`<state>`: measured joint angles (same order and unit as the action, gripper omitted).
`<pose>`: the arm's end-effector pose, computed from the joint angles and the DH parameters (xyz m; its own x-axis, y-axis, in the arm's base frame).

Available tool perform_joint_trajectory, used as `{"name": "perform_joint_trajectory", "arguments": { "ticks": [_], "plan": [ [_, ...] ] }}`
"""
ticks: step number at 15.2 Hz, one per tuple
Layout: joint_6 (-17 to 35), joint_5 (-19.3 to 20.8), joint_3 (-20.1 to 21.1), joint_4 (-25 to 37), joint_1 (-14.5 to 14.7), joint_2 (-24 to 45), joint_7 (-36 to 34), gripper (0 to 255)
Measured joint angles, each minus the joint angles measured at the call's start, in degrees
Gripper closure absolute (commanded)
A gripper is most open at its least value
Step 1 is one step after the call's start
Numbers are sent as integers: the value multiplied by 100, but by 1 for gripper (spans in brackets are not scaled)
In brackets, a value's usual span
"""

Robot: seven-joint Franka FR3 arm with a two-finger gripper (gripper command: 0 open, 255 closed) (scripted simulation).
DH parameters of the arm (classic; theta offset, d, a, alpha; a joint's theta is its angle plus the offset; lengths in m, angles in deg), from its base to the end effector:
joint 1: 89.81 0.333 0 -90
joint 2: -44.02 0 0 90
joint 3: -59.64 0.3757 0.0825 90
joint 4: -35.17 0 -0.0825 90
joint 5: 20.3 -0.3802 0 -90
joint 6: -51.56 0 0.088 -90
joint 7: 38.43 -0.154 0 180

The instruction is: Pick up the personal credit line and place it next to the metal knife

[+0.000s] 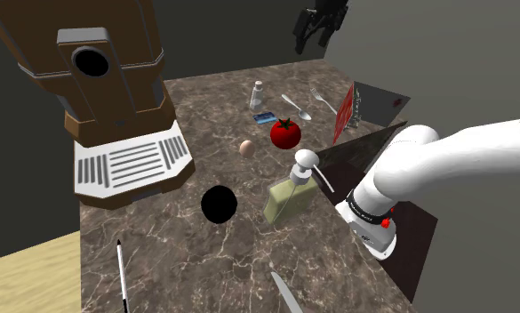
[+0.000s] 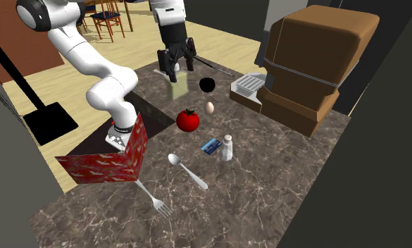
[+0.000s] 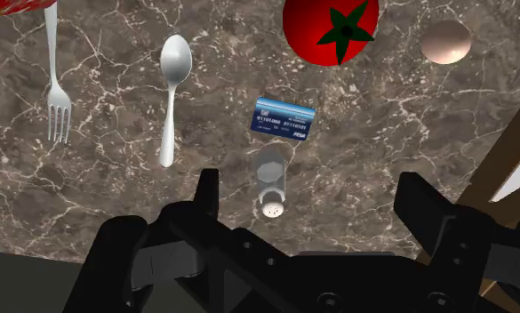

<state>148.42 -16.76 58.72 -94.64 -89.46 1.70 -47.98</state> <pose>0.2961 -0.0137 0.6279 0.9716 -0.1658 0.1688 -0.1720 -0.9848 0.0232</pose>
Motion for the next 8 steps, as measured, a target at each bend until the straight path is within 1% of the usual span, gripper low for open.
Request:
{"name": "perform_joint_trajectory", "arguments": {
  "ticks": [1, 3, 6, 8],
  "plan": [
    [0, 0, 0, 0, 0, 0, 0, 0],
    [307, -12, -212, -323, 127, -146, 423, 0],
    [1080, -8, -785, -1001, 412, -323, 1510, 0],
    [1638, -37, -1197, -1384, 658, -313, 2295, 0]
  ]
}}
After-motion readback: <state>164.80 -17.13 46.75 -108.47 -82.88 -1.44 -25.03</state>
